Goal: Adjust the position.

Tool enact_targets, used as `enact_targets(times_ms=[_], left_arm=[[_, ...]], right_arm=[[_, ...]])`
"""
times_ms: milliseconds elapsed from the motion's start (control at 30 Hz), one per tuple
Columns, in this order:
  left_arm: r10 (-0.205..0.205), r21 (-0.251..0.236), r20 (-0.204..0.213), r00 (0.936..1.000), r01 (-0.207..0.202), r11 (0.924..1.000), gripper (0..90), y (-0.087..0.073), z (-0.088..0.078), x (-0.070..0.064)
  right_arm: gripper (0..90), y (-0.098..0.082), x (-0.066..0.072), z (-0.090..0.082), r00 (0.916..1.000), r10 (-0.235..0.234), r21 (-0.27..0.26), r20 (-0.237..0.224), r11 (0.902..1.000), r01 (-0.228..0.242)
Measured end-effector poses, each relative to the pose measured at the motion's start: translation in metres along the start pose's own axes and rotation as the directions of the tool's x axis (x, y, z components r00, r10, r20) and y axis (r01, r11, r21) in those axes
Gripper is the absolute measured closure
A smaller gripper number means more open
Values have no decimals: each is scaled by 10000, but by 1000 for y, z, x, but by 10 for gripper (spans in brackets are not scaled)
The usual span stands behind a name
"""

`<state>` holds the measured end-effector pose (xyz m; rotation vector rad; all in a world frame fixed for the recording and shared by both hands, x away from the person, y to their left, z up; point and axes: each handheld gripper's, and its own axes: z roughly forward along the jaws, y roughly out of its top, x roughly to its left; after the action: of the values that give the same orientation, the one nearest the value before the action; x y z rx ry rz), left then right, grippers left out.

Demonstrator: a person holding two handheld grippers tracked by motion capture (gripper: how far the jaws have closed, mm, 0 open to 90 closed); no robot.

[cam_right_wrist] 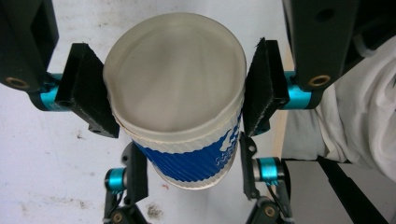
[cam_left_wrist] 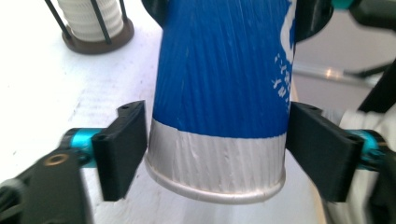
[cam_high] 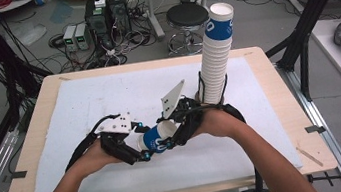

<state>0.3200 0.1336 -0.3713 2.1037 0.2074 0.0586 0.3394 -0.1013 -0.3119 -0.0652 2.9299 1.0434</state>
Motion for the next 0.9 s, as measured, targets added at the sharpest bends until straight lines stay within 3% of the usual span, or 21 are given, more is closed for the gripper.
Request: enact_targets(times_ms=[33, 100, 200, 367, 500, 700, 800, 867, 900], left_arm=[[-263, -446, -25, 9996, 262, 9987, 170, -2, -1, 0], [-290, -574, -12, 9996, 289, 9979, 170, -2, -3, -1], [-323, -1325, -61, 9995, 312, 9907, 173, -7, -9, -1], [-454, -1730, -247, 9987, 405, 9841, 170, -9, -16, 3], [-573, -2287, -170, 9982, 519, 9721, 170, -11, -21, 3], [-830, -2824, -384, 9958, 689, 9568, 171, -18, -25, 5], [-977, -3183, -502, 9940, 768, 9449, 170, -23, -25, 6], [-1148, -3488, -499, 9921, 904, 9328, 170, -26, -26, 6], [-1148, -3488, -499, 9921, 904, 9328, 170, -26, -26, 6]], right_arm=[[312, -1, 0, -1, 10000, 31, -82, 37, 10000, -30], [312, -3, -1, -3, 9999, 61, -235, 116, 9997, -58], [312, -7, -1, -8, 9996, 247, -716, 132, 9972, -237], [312, -19, -3, -13, 9979, 585, -1173, 290, 9916, -547], [310, -27, -4, -19, 9942, 958, -1560, 486, 9839, -872], [310, -39, -4, -21, 9895, 1315, -1979, 604, 9732, -1172], [310, -44, -4, -20, 9881, 1415, -2246, 596, 9664, -1249], [309, -46, -3, -19, 9872, 1494, -2439, 557, 9608, -1316], [310, -47, -3, -19, 9864, 1543, -2500, 572, 9587, -1355]])
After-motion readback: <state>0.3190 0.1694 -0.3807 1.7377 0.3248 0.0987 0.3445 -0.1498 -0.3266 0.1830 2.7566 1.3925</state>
